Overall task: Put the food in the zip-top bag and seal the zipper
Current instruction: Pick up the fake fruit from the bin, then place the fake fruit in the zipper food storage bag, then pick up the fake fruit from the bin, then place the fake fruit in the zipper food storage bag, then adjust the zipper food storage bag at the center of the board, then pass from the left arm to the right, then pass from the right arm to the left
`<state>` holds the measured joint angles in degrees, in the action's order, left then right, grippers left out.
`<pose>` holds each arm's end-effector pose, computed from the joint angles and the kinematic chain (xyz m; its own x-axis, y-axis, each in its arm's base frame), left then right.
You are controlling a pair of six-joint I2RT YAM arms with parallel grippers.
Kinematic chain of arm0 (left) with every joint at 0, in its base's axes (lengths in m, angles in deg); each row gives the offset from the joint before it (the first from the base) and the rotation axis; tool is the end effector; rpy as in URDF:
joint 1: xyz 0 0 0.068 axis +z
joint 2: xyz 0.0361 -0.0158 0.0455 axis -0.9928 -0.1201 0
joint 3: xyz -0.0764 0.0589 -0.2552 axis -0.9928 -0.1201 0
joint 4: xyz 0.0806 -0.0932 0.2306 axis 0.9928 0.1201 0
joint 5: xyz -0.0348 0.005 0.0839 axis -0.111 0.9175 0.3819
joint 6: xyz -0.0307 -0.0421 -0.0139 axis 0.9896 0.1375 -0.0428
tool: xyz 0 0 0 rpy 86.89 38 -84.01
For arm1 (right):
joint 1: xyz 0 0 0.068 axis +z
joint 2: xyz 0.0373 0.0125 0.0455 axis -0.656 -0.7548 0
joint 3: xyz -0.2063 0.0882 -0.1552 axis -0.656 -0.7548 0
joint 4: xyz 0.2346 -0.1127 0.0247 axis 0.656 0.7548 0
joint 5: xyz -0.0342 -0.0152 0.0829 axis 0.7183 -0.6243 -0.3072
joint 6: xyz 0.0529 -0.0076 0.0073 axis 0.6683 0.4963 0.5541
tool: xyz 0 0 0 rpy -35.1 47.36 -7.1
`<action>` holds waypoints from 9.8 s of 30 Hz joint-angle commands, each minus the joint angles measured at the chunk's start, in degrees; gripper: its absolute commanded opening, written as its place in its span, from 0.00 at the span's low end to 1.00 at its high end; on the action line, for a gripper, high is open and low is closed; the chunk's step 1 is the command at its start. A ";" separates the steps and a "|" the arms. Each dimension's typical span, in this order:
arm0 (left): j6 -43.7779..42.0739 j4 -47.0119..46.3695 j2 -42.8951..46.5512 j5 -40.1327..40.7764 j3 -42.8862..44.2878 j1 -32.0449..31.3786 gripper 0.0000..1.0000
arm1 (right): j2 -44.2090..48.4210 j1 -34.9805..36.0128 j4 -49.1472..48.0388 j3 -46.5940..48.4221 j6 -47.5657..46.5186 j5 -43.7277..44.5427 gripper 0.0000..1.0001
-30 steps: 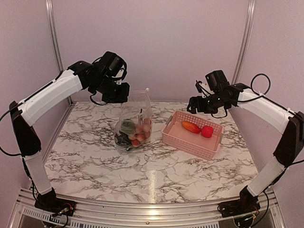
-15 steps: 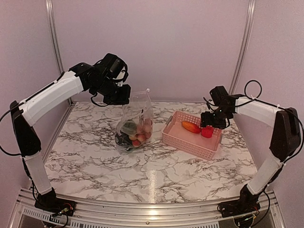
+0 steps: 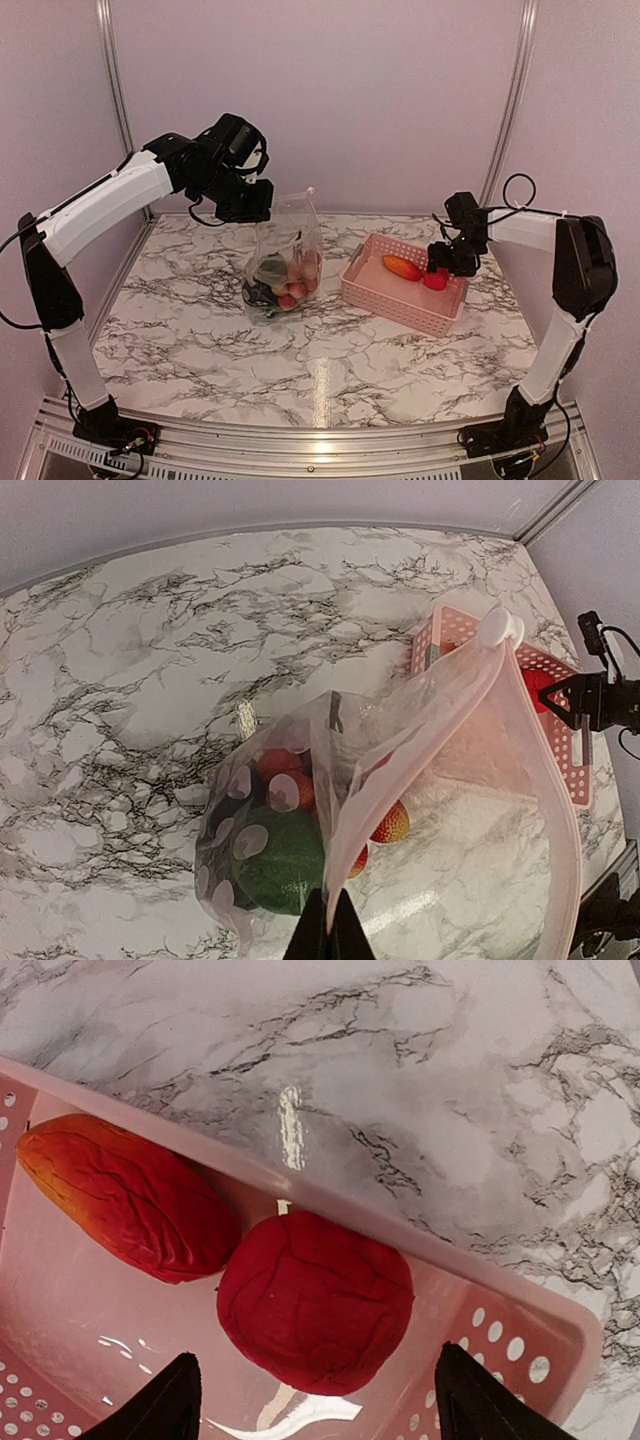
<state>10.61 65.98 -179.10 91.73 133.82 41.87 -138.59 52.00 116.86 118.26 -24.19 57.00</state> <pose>0.3016 -0.2606 0.3837 -0.7379 0.0619 -0.6720 0.3233 0.9065 -0.2715 0.3612 0.0687 0.2077 -0.9027 0.1092 -0.4162 0.0842 0.9934 0.0782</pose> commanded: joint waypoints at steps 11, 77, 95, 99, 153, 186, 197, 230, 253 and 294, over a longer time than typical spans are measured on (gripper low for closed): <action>-0.33 0.11 2.59 -0.46 -1.26 0.36 0.00 | -7.08 -0.44 -4.77 5.07 2.09 -2.00 0.66; 3.88 -5.07 4.77 -6.16 -5.53 0.45 0.00 | 12.25 33.67 -16.23 20.92 -1.57 -11.19 0.99; 4.13 -5.08 6.39 -6.70 -7.11 0.45 0.00 | 14.50 10.61 -5.06 3.06 -6.30 -8.82 0.59; 4.43 -5.06 6.31 -7.06 -7.20 0.45 0.00 | 9.00 9.78 0.06 4.00 -7.48 -5.68 0.58; 4.58 -6.04 6.14 -7.49 -8.96 0.45 0.00 | 19.12 24.89 -26.40 2.76 6.42 -31.61 0.36; -5.86 -10.97 8.64 -19.81 -9.87 0.54 0.00 | 19.16 24.15 -25.03 3.46 -4.06 -30.23 0.81; -17.38 -12.20 14.93 -29.64 -16.83 0.28 0.00 | 19.97 21.39 -25.60 2.69 -3.15 -42.26 0.80; -18.08 -15.48 8.60 -26.85 -13.77 0.81 0.02 | 14.81 23.47 -18.87 -1.07 -16.16 -44.40 0.67; -25.66 -22.43 19.19 0.07 -12.99 -5.78 0.59 | 8.09 27.04 -23.60 5.71 -16.95 -38.75 0.17; -26.53 -13.43 8.38 1.85 -16.38 -12.58 0.32 | 9.38 29.16 -18.71 7.61 -15.20 -39.40 0.07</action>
<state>-15.97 51.53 -168.58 88.12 115.11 29.34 -131.09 80.39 97.35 124.55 -39.23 17.66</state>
